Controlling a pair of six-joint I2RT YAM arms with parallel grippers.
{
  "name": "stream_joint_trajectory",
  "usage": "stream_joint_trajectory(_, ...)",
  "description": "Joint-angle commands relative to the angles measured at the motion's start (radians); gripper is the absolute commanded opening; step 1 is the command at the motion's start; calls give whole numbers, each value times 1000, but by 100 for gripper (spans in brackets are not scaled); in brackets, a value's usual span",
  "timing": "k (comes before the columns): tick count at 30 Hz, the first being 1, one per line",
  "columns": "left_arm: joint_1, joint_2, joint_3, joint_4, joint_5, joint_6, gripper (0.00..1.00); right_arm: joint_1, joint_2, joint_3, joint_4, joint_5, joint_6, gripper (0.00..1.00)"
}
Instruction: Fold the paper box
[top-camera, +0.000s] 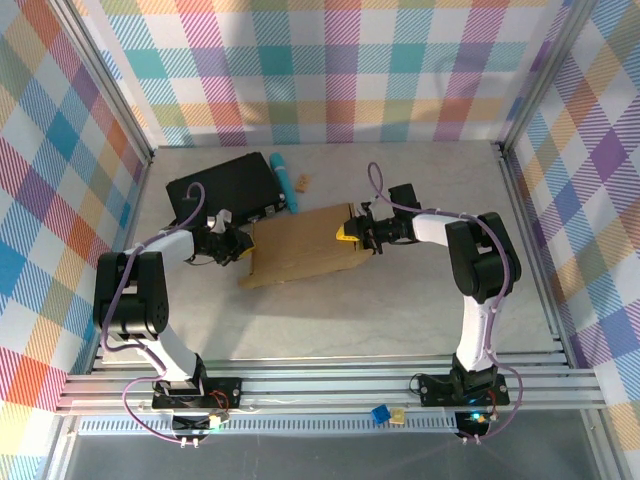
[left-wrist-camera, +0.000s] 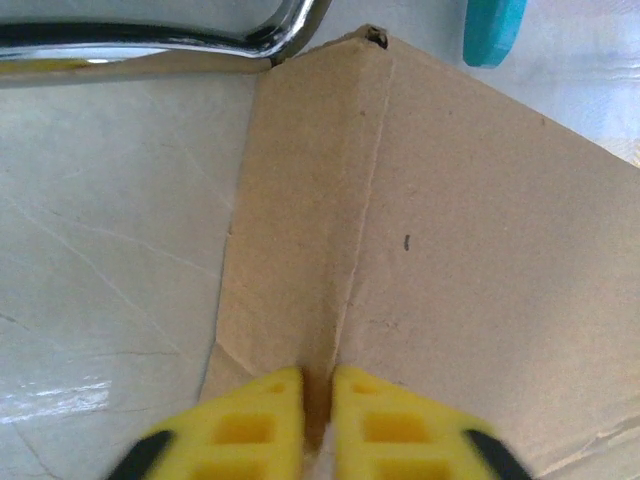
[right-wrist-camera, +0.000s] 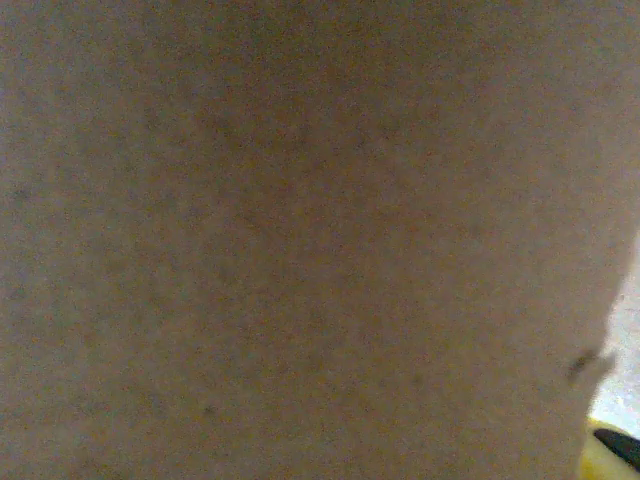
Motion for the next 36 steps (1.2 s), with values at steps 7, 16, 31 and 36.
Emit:
stream_joint_trajectory(7, 36, -201, 72, -43, -212, -419, 64, -41, -72, 100, -102, 15, 259, 43)
stream_joint_trajectory(16, 39, -81, 174, -266, -126, -758, 67, -101, -62, 259, -493, -76, 338, 42)
stream_joint_trajectory(31, -78, -7, 105, 29, 39, -1224, 82, -158, -62, 285, -618, -162, 371, 41)
stream_joint_trajectory(36, -116, 13, 89, 138, 48, -1302, 83, -166, -43, 274, -638, -179, 351, 42)
